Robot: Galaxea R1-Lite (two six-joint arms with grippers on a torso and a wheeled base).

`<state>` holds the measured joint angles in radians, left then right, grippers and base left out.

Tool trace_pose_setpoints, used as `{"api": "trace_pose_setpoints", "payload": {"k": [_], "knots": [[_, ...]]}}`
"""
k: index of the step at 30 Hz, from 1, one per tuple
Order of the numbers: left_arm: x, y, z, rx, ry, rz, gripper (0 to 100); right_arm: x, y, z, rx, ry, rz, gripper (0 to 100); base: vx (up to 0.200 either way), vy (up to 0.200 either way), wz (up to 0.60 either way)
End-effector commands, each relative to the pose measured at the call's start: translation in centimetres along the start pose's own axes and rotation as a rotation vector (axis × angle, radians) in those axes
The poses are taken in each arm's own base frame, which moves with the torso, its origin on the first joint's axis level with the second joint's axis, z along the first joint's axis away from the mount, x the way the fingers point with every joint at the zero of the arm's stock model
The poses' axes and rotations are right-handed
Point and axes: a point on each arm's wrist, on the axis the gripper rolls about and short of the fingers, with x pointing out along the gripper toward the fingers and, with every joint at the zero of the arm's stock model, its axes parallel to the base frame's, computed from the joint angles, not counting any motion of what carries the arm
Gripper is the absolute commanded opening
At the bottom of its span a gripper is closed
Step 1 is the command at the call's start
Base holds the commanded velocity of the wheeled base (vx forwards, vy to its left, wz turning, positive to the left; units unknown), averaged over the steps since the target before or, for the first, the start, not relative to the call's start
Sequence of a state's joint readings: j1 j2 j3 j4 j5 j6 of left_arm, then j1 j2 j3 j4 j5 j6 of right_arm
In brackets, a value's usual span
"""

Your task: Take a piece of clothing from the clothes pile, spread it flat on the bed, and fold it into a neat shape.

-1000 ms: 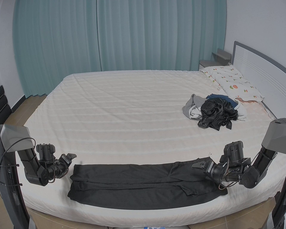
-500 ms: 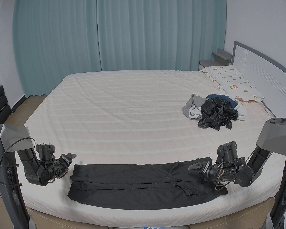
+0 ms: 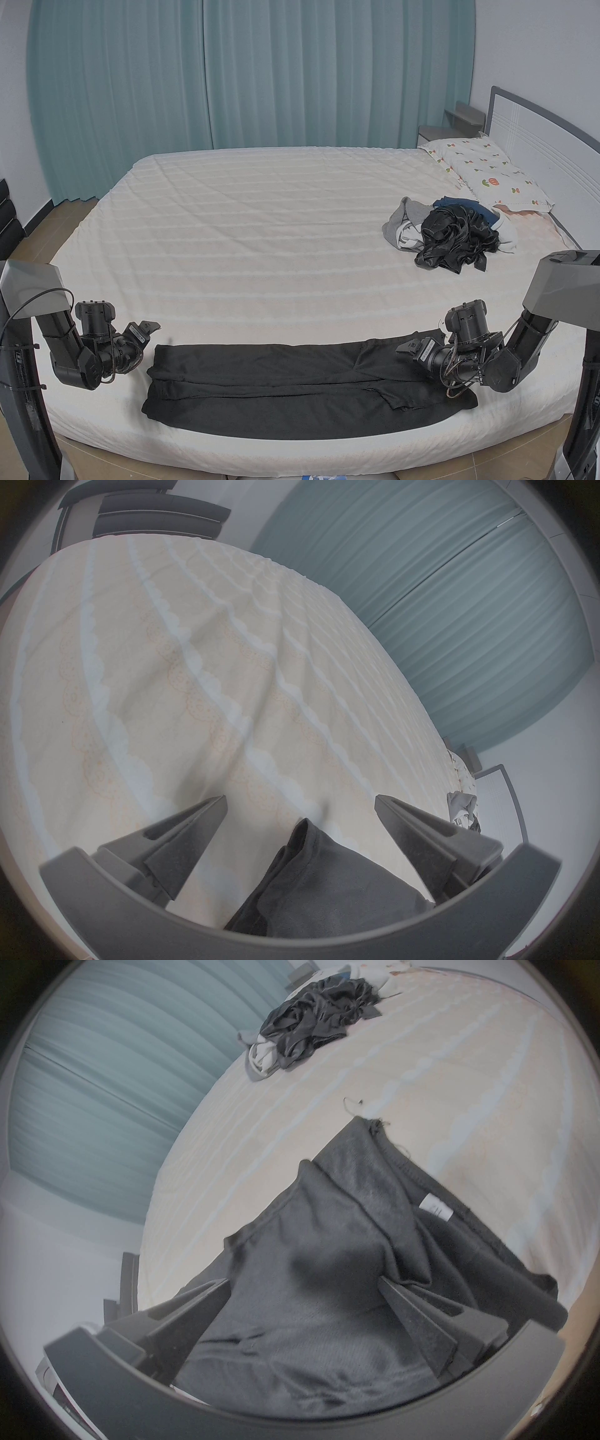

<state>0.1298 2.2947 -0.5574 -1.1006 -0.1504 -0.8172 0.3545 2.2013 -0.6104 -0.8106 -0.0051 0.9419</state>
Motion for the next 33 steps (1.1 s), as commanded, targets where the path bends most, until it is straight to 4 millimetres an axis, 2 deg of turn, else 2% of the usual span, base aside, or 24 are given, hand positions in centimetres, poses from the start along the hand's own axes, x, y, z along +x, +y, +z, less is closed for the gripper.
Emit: {"api": "trace_pose_setpoints", "payload": {"k": [1,10,18,21,22,28,33], "knots": [[-0.2,-0.1,0.1,0.000,-0.005,-0.004,100,0.4,-0.1,-0.2,-0.001,0.002,-0.007,0,0.000,0.000,0.00],[-1.7,-1.0,0.6,0.014,-0.027,-0.027,100,0.3,-0.2,-0.8,-0.014,0.020,-0.020,0,0.000,0.000,0.00],[-3.2,-0.6,-0.5,0.139,0.012,-0.005,100,-0.4,0.1,-0.2,-0.008,-0.005,-0.004,0,0.000,0.000,0.00],[-3.4,-0.6,-0.7,0.167,0.018,-0.002,100,-1.3,0.5,-0.1,-0.016,-0.016,0.011,0,0.000,0.000,0.00],[-3.4,-0.6,-0.7,0.167,0.018,-0.002,100,-1.3,0.5,-0.1,-0.016,-0.016,0.011,100,0.000,0.000,0.00],[-4.1,-0.8,-1.0,0.175,0.035,-0.013,100,-1.6,0.6,0.0,-0.016,-0.022,0.025,100,0.000,0.000,0.00],[-4.4,-0.8,-2.5,0.227,0.103,0.006,100,-1.9,0.4,1.0,-0.003,-0.052,0.033,100,0.000,0.000,0.00]]}}
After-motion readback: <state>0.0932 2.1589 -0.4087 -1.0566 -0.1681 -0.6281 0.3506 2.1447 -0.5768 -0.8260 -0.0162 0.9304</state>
